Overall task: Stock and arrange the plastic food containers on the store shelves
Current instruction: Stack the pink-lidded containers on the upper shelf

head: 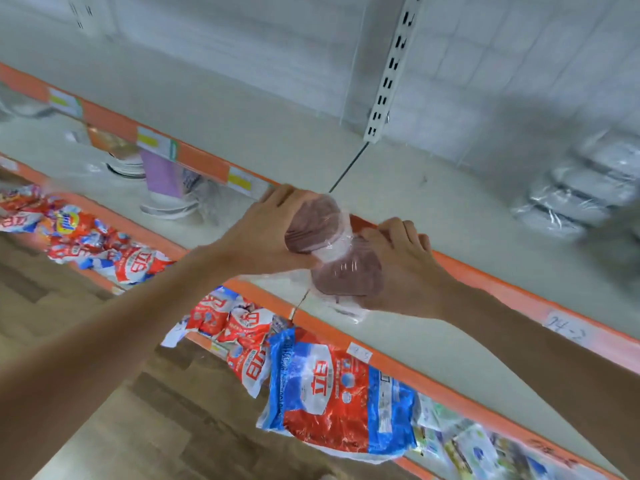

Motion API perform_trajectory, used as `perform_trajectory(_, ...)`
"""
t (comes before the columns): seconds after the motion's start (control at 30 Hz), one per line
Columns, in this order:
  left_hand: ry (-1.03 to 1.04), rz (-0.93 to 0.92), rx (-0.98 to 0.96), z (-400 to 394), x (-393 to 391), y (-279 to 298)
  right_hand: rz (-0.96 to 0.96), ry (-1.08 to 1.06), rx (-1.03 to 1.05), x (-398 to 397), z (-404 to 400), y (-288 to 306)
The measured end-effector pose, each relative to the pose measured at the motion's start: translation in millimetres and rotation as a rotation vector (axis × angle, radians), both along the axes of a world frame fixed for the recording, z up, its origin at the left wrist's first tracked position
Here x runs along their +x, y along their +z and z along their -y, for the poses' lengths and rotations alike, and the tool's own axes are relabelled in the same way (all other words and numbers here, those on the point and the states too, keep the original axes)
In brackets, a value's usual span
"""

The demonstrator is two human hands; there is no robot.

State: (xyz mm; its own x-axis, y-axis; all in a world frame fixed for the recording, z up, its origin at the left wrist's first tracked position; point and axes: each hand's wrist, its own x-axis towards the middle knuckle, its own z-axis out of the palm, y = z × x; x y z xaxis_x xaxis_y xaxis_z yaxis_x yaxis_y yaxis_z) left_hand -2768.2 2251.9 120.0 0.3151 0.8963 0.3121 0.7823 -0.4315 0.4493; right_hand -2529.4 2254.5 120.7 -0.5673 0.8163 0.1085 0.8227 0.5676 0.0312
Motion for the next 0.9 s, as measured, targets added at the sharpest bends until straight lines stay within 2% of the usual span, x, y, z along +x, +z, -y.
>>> perform_trajectory(0.13,-0.044,0.011,0.0,-21,18,26,-0.006,-0.024,-0.017,31,-15,31)
perform_trajectory(0.2,-0.052,-0.002,-0.013,-33,31,32,-0.044,-0.075,-0.091,49,-23,39)
perform_trajectory(0.33,-0.091,0.003,-0.025,-58,70,37,-0.241,-0.212,-0.287,91,-35,48)
perform_trajectory(0.5,-0.141,-0.092,-0.095,-85,133,37,-0.311,-0.352,-0.418,155,-47,53)
perform_trajectory(0.63,-0.161,-0.06,-0.195,-104,177,34,-0.338,-0.483,-0.429,212,-46,49)
perform_trajectory(0.8,-0.244,-0.194,-0.099,-118,230,20,-0.308,-0.588,-0.406,259,-40,45)
perform_trajectory(0.9,-0.247,-0.295,-0.112,-128,252,17,-0.276,-0.603,-0.409,278,-40,49)
